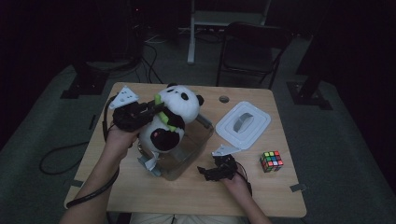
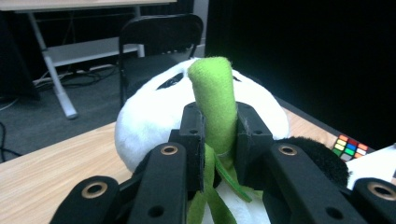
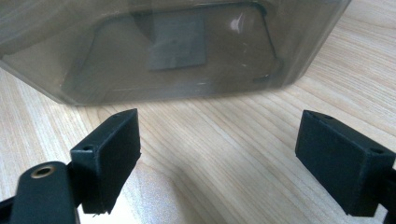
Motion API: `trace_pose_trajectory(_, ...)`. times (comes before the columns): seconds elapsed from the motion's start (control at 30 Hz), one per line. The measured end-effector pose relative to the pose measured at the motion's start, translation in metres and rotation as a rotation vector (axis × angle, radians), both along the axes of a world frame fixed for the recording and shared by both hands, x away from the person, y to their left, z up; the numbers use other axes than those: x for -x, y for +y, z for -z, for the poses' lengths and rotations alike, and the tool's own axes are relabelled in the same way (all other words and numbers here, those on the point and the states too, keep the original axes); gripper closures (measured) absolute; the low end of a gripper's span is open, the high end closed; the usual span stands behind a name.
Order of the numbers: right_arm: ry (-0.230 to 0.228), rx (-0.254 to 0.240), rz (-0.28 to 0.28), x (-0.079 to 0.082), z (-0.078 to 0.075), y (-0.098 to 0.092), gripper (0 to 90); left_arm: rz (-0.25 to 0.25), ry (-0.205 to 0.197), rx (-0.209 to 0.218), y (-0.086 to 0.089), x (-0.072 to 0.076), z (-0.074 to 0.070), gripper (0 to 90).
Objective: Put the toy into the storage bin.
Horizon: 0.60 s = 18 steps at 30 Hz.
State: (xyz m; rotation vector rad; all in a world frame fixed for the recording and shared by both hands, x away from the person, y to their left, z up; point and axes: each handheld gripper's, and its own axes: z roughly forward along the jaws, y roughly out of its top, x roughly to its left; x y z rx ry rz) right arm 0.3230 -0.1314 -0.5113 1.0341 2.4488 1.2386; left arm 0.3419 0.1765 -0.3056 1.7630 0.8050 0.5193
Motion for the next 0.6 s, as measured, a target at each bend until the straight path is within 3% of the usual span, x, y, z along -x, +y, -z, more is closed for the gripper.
trace_pose_trajectory(0.23,0.004,0.004,-0.001,0.000,0.002,-0.001,13.8,0.033,0.007,0.001,-0.017,-0.005,0.006,76.6)
trace_pose_trajectory(0.47,0.017,-0.001,-0.003,-0.001,0.003,-0.002,13.9,0.010,-0.011,0.024,-0.022,-0.015,-0.008,76.6)
trace_pose_trajectory(0.6,0.020,0.004,-0.010,-0.001,0.004,-0.001,13.8,0.004,-0.010,0.025,-0.025,-0.016,-0.006,76.6)
